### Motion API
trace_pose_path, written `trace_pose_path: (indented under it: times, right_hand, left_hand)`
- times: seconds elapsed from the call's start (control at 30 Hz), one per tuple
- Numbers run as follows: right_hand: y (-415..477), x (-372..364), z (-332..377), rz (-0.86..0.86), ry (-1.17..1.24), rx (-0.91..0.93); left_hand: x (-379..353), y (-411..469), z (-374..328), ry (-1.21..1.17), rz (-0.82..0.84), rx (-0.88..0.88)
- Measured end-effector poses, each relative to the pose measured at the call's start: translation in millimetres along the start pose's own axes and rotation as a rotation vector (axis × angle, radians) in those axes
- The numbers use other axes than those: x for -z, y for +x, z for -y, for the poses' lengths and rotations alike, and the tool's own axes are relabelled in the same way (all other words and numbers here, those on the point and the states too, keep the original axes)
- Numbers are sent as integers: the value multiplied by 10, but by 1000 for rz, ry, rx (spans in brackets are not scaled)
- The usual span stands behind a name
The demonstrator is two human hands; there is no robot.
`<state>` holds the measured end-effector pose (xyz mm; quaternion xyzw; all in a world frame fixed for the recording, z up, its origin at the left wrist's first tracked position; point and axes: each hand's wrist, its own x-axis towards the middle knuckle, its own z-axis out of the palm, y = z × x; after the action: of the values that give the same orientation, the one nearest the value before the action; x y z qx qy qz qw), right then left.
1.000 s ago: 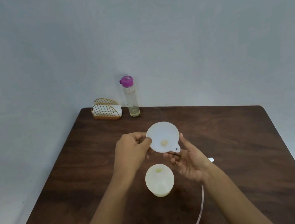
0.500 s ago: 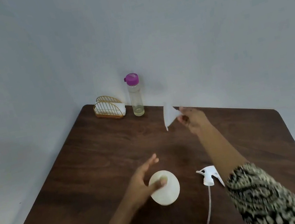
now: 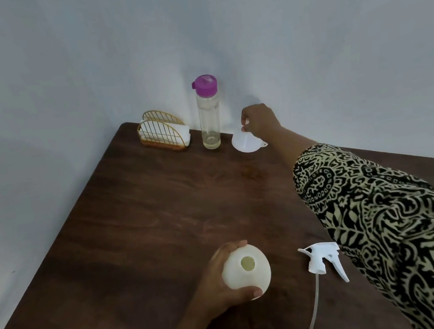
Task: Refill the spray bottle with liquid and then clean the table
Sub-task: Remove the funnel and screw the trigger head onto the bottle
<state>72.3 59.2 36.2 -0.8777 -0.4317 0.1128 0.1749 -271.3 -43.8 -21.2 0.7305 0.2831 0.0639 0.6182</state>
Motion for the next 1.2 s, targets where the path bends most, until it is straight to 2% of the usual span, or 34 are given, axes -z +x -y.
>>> trace_pose_path:
  times: [0.4, 0.57, 0.63, 0.77, 0.83, 0.97, 1.2]
  right_hand:
    - [-4, -135, -70, 129, -189, 7]
    - [-427, 185, -90, -37, -167, 3]
    - [-767, 325, -178, -34, -90, -70]
    - [-1709, 466, -460, 186, 6, -290]
    - [-2224, 409, -577, 239, 37, -396]
    - [-3055, 8, -614, 232, 136, -548]
    - [-3260, -461, -339, 70, -18, -518]
  left_hand:
    - [-23, 15, 75, -72, -13, 13]
    - [-19, 6, 88, -88, -2, 23]
    - [-19, -7, 68, -86, -3, 19]
    - [-25, -25, 39, -100, -12, 14]
    - [-37, -32, 26, -80, -13, 0]
    - [-40, -38, 31, -63, -18, -16]
    - [-37, -38, 21, -45, -15, -25]
